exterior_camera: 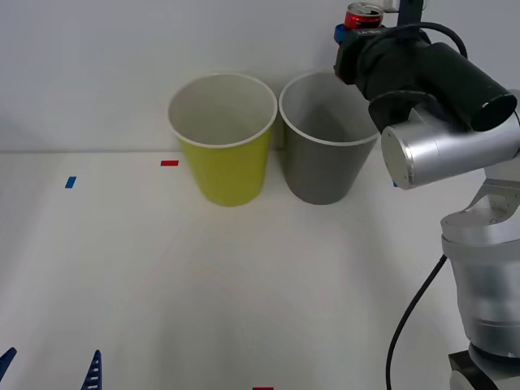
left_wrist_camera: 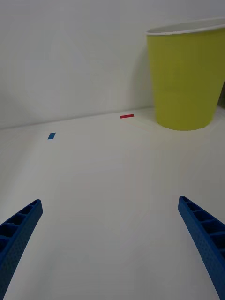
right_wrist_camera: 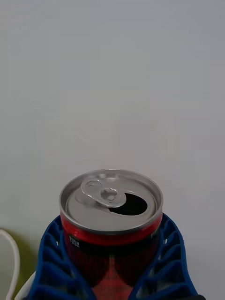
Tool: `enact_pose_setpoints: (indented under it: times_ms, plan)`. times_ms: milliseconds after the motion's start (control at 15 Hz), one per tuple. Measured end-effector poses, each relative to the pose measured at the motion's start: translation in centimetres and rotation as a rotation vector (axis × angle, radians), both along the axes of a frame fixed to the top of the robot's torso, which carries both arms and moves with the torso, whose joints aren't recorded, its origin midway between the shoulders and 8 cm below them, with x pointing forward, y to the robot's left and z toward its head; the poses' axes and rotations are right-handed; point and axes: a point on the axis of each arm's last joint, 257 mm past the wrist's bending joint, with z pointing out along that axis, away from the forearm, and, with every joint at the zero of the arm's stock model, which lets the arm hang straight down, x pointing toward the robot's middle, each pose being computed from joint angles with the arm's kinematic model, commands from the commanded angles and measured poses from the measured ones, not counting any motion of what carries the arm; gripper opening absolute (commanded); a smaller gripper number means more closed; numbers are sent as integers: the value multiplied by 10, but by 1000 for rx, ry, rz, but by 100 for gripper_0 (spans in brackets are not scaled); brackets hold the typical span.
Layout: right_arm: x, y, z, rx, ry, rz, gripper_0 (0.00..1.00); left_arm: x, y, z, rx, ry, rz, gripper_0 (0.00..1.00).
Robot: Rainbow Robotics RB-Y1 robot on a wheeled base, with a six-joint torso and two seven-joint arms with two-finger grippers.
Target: Put cans in the gray bin and PET bottles in the light green bin.
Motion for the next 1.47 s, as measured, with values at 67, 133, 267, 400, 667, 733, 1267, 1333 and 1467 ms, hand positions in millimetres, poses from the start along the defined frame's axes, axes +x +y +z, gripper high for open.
enact_pose_setpoints:
  times_ms: [67, 133, 267, 400, 667, 733, 1267, 1333, 1467]
  plan:
    - [0, 2, -1, -4, 1, 9, 0, 0, 0, 0, 0, 0, 0, 100]
    - [2, 4, -2, -2, -2, 20, 0, 0, 0, 0, 0, 0, 0, 100]
    - [7, 6, -2, 4, -22, 40, 0, 0, 0, 0, 0, 0, 0, 100]
    - [11, 6, -4, -1, -29, 42, 0, 0, 0, 0, 0, 0, 0, 100]
    - [11, 6, -4, -12, -31, 42, 96, 0, 0, 0, 0, 0, 0, 100]
    - [11, 6, -5, -13, -31, 42, 100, 0, 0, 0, 0, 0, 0, 100]
    - [11, 8, -4, -56, -44, 28, 100, 0, 0, 0, 0, 0, 0, 100]
    - [10, 6, -4, -69, -50, 18, 100, 0, 0, 0, 0, 0, 0, 100]
    - [3, 2, 2, -82, -75, 1, 100, 0, 0, 0, 0, 0, 0, 100]
